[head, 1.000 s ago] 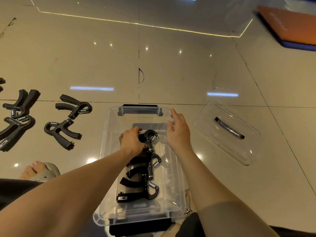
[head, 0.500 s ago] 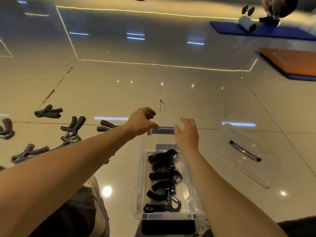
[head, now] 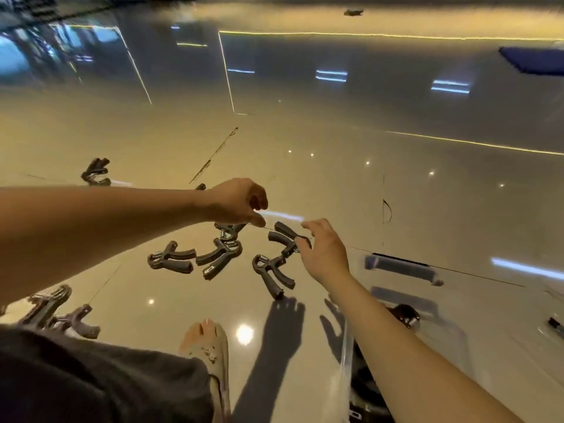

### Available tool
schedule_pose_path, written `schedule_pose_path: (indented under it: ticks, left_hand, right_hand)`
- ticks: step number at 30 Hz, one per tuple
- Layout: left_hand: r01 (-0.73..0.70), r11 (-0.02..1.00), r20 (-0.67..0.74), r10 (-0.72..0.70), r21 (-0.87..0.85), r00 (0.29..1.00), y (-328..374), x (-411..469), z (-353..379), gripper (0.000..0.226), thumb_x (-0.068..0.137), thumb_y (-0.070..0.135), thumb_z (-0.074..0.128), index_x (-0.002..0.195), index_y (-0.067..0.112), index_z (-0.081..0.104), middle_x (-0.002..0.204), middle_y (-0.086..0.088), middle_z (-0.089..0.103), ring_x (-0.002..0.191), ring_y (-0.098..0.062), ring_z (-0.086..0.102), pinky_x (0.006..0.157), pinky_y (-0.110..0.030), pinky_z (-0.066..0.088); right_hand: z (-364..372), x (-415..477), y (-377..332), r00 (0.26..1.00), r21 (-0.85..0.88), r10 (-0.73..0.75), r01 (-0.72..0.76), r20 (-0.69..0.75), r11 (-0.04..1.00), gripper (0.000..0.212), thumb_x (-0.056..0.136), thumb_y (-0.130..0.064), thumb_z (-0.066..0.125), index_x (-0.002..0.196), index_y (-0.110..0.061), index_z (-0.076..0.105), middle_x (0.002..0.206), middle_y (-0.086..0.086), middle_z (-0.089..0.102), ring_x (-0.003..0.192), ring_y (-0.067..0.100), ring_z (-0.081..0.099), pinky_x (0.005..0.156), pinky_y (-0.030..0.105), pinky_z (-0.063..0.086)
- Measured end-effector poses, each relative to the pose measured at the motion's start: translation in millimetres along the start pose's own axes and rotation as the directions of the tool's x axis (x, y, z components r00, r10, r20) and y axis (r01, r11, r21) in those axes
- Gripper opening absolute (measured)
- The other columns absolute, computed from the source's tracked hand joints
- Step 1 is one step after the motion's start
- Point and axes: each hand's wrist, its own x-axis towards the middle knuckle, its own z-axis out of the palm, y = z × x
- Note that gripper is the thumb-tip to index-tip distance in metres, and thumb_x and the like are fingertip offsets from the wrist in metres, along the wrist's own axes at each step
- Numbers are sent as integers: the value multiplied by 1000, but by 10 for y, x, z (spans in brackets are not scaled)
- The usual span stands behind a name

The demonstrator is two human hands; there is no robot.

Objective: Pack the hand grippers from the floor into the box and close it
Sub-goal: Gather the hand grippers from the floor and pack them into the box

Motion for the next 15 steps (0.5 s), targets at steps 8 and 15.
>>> schedule_pose_path:
  ticks: [8, 15]
  left_hand:
    - [-27, 1000, 95, 27, 3, 995, -998, 447, 817, 58, 80, 44, 80, 130, 27, 57, 126, 9, 60, 108, -7, 57, 91, -28, 52]
    - [7, 996, 97, 2, -90, 995, -1642, 1009, 1757, 75, 77, 49, 80, 142, 26, 50, 137, 9, 53, 122, -9, 49, 105, -29, 40]
  right_hand:
    - [641, 654, 538, 977, -195, 167, -140, 131, 971, 44, 100, -33, 59, 140, -18, 53, 138, 0, 53, 121, 24, 55, 92, 35, 46]
    - [1181, 1269, 938, 949, -330, 225, -145, 219, 933, 50, 93, -42, 66, 137, -19, 55, 130, 0, 55, 113, 23, 57, 91, 40, 51]
